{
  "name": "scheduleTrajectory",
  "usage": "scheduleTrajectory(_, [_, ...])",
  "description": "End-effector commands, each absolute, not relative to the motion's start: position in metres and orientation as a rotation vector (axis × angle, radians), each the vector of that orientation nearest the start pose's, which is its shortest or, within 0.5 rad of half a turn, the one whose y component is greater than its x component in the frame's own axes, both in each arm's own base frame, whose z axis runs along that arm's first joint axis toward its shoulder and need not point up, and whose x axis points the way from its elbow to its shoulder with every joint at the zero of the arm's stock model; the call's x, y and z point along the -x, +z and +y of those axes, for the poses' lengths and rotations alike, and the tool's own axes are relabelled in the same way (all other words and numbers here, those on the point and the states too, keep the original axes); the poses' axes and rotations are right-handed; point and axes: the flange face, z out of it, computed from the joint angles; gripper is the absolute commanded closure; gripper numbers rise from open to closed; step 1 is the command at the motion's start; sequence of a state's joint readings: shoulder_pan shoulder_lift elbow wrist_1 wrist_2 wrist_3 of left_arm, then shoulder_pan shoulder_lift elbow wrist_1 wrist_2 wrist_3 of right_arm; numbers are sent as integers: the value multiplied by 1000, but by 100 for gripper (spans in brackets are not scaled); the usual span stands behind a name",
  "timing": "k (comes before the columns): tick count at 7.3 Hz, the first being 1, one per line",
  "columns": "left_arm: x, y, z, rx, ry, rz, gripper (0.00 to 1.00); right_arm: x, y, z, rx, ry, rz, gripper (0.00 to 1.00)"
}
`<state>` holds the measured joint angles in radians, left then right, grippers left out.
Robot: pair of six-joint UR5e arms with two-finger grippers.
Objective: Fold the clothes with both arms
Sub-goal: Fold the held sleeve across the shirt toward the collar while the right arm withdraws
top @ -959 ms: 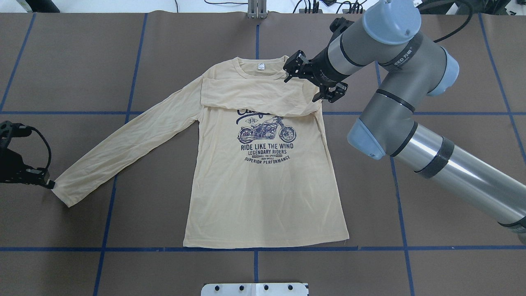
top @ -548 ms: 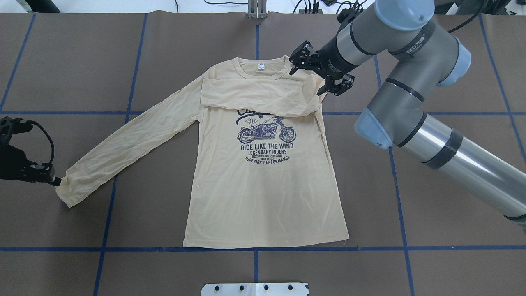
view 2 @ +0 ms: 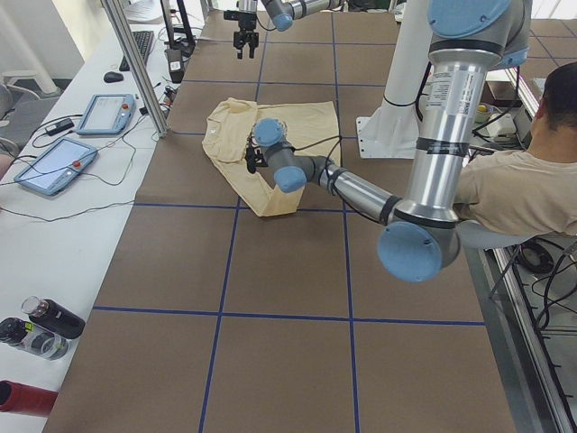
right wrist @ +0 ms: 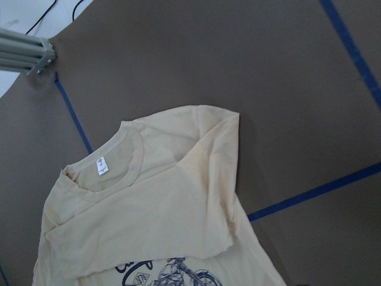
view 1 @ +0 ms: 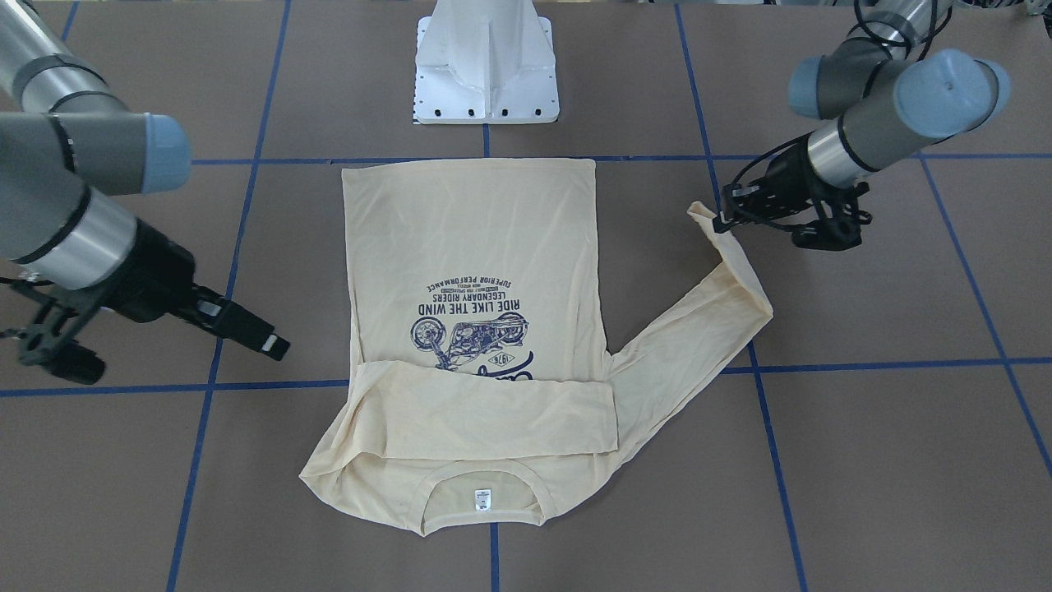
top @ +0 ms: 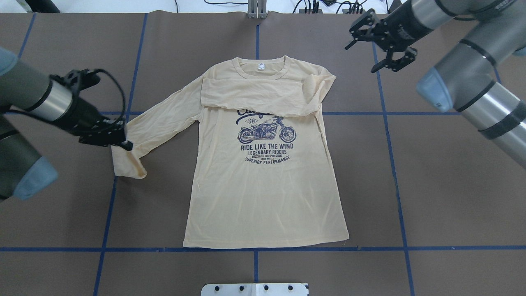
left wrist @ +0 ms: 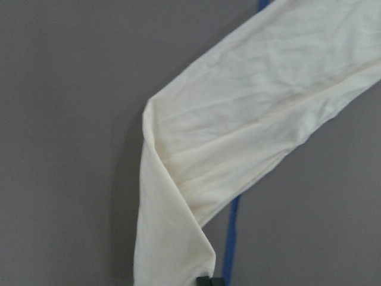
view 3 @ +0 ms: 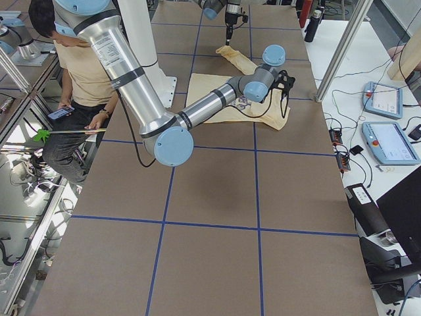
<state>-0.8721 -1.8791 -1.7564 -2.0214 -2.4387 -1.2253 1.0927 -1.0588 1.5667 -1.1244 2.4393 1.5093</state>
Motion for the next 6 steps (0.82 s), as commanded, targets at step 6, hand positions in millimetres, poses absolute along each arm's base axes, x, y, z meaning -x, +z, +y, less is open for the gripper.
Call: scheduleTrajectory(6, [-574, 72, -608, -23, -250, 1185, 100, 121, 474, -582, 93, 402, -1090, 1])
